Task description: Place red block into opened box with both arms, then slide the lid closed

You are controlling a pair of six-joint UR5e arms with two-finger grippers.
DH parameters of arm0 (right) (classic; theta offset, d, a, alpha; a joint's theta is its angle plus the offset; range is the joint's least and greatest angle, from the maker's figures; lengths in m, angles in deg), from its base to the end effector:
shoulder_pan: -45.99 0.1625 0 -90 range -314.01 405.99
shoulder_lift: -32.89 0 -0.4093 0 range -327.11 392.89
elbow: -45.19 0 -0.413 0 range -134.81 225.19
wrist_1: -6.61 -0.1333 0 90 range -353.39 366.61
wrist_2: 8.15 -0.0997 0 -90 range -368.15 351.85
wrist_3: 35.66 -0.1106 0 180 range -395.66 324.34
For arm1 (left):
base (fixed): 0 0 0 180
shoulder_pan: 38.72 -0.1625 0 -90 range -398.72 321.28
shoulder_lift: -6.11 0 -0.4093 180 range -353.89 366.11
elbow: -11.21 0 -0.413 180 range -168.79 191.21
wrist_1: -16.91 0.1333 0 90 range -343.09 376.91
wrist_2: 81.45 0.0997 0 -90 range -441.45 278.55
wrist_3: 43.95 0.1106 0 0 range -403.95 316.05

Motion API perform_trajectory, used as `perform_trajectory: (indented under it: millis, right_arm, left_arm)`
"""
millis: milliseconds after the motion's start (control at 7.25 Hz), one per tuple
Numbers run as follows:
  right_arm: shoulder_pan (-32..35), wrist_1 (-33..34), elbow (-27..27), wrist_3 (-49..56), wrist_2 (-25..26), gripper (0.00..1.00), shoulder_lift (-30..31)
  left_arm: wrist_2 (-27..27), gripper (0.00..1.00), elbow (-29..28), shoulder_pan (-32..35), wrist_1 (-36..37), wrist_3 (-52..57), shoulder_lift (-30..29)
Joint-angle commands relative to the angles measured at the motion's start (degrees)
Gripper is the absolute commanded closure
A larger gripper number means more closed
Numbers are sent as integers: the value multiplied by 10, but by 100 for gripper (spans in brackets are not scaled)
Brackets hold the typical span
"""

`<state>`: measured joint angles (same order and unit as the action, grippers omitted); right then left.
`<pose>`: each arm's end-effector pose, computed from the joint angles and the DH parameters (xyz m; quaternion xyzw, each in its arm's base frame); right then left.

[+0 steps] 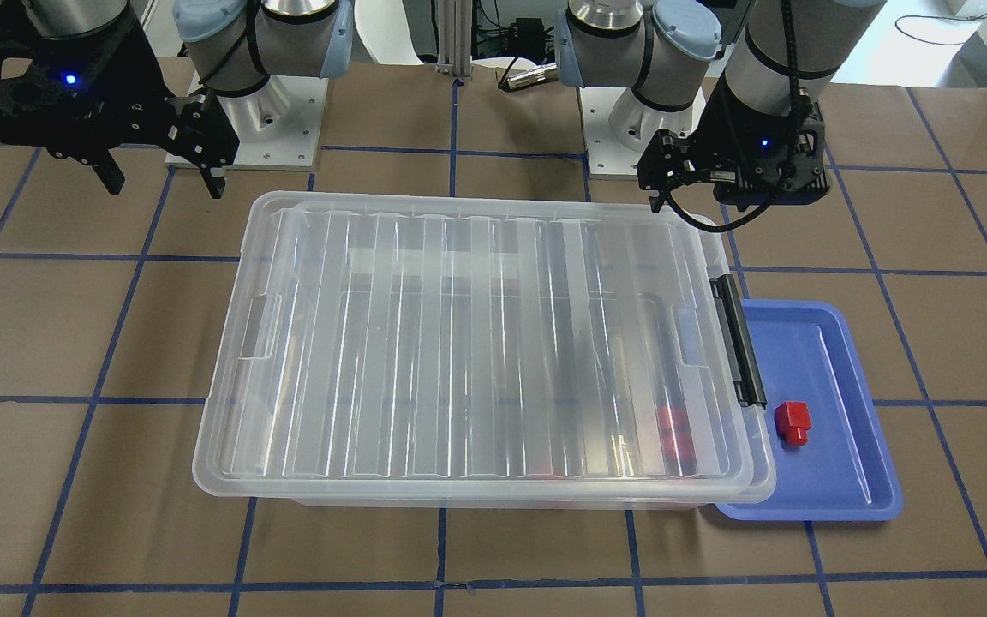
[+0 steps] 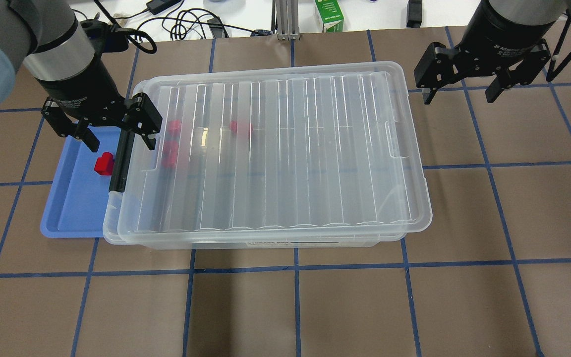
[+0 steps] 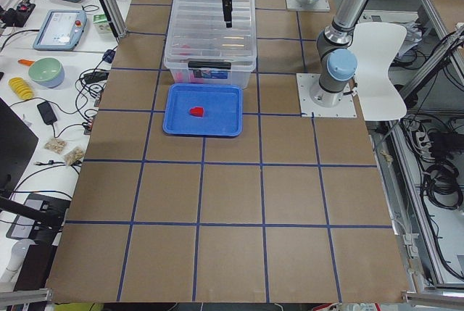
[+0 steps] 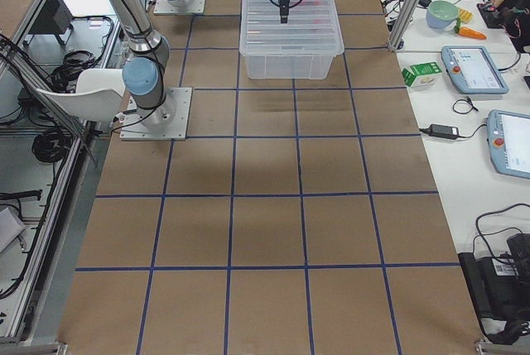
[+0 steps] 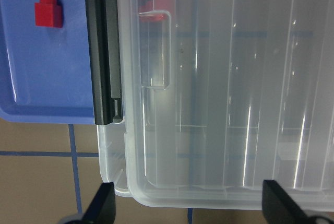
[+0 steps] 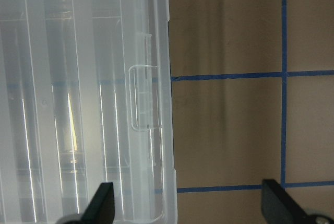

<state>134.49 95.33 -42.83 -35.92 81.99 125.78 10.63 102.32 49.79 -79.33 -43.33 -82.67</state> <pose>0.1200 -0.5006 0.5022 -0.0154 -0.9994 0.0313 0.0016 -0.1165 -0.4948 0.4520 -0.0066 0.9984 0.0538 0.0171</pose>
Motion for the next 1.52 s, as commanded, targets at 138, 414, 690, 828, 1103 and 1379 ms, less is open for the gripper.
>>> perform_trajectory:
  millis: [138, 414, 690, 828, 1103, 1379]
  right_arm:
    - [0, -1, 0, 0, 0, 0, 1]
    - [0, 2, -2, 1, 1, 0, -1]
    - [0, 5, -5, 10, -1, 0, -3]
    - [0, 10, -18, 10, -4, 0, -11]
    - [0, 130, -88, 9, -2, 0, -54]
    - [-1, 240, -166, 12, 0, 0, -68]
  left_arm:
    - [0, 0, 2, 0, 0, 0, 0]
    - [0, 0, 6, 0, 0, -1, 2]
    - [0, 0, 6, 0, 4, 8, 2]
    - [-1, 0, 5, -3, 4, 10, 3]
    - [-1, 0, -1, -3, 4, 10, 6]
    - [7, 0, 0, -21, 6, 18, -4]
